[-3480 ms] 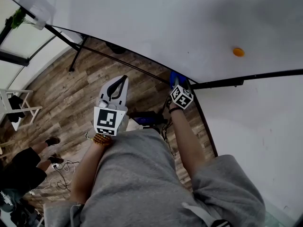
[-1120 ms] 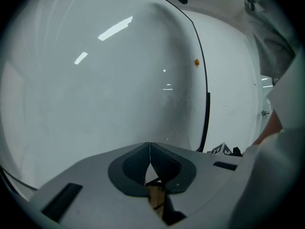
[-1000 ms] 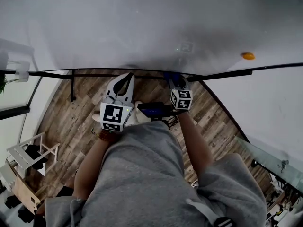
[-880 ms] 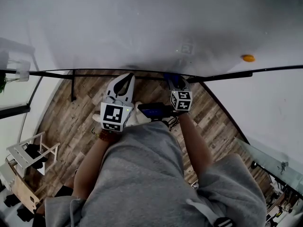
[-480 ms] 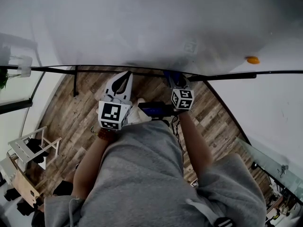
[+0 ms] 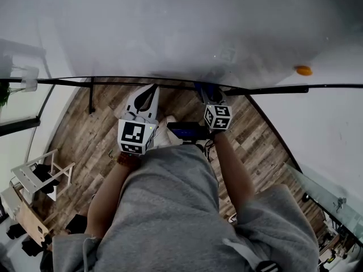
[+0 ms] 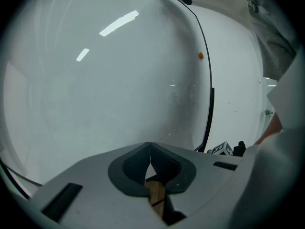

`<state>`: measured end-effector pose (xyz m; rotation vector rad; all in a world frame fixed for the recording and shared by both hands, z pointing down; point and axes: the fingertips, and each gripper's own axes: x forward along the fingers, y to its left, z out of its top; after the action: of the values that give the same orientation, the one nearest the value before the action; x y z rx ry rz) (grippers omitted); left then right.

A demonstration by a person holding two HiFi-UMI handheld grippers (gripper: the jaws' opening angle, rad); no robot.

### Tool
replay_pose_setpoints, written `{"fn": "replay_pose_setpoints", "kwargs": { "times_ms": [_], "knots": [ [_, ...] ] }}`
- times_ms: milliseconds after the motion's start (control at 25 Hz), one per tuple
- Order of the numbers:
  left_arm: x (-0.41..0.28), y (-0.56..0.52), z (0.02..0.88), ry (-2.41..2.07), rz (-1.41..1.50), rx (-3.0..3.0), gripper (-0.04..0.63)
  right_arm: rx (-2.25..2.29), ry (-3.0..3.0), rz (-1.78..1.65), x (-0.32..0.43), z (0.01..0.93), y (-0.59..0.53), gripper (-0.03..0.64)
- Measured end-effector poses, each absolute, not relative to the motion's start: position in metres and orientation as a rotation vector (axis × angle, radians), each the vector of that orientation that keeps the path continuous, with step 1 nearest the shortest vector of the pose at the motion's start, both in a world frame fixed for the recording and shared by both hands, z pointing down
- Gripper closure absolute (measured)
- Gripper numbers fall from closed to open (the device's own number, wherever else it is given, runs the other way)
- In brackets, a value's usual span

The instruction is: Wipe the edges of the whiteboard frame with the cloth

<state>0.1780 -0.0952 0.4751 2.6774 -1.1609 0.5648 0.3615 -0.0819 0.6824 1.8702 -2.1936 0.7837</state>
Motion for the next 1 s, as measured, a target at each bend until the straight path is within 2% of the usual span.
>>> {"fn": "replay_pose_setpoints", "kwargs": {
  "times_ms": [1000],
  "knots": [
    [0.128, -0.104, 0.479, -1.209, 0.545, 2.624, 0.584, 1.82, -2.232, 0.841, 0.316, 0.679, -0.096, 0.457]
  ]
}}
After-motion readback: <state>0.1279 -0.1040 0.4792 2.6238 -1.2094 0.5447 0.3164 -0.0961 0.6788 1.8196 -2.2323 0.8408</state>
